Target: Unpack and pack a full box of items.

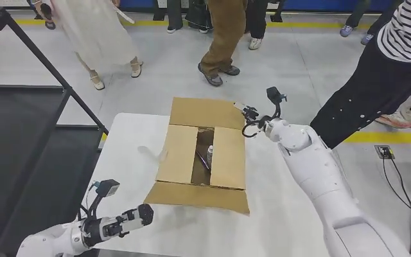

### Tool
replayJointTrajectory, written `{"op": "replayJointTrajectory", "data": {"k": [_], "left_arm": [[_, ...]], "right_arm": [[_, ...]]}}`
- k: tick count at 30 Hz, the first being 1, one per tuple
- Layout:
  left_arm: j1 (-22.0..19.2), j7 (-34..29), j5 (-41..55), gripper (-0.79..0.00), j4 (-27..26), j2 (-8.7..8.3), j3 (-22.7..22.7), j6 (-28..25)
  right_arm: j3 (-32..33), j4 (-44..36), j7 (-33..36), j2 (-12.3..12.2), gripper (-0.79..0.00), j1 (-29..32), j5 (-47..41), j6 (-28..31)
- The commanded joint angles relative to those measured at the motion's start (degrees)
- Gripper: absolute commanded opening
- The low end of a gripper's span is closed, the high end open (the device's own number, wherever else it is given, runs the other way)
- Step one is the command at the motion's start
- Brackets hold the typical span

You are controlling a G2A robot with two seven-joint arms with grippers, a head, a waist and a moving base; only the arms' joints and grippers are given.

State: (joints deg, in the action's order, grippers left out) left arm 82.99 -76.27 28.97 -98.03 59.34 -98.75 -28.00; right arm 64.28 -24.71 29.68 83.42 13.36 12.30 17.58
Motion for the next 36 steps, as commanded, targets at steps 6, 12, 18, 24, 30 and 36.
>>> {"op": "replayJointTrajectory", "data": {"k": [6,12,18,24,30,36], "left_arm": [[-0.6,4.5,1.4,0.0,-0.5,-0.03,0.8,0.9],[-1.2,12.0,0.2,0.0,-2.0,0.16,2.1,3.4],[-2.0,20.6,-4.2,0.0,-4.1,0.42,3.7,5.8],[-3.2,29.0,-8.8,0.0,-5.9,0.8,6.3,9.0],[-5.7,36.2,-12.9,0.0,-5.8,1.23,9.2,12.2],[-7.8,42.7,-20.9,0.0,-5.4,1.66,12.5,12.7]], "right_arm": [[2.2,7.9,10.0,0.5,0.0,-2.9,-8.8,10.8],[4.0,10.5,16.3,0.1,0.0,-3.7,-13.4,16.6],[4.9,10.5,20.0,-0.7,0.0,-4.0,-14.9,20.9],[5.4,8.4,25.3,-1.6,0.0,-4.1,-15.6,24.4],[5.3,5.1,30.9,-2.3,0.0,-3.7,-16.2,25.2],[5.2,1.9,37.1,-3.0,0.0,-3.3,-17.5,19.2]]}}
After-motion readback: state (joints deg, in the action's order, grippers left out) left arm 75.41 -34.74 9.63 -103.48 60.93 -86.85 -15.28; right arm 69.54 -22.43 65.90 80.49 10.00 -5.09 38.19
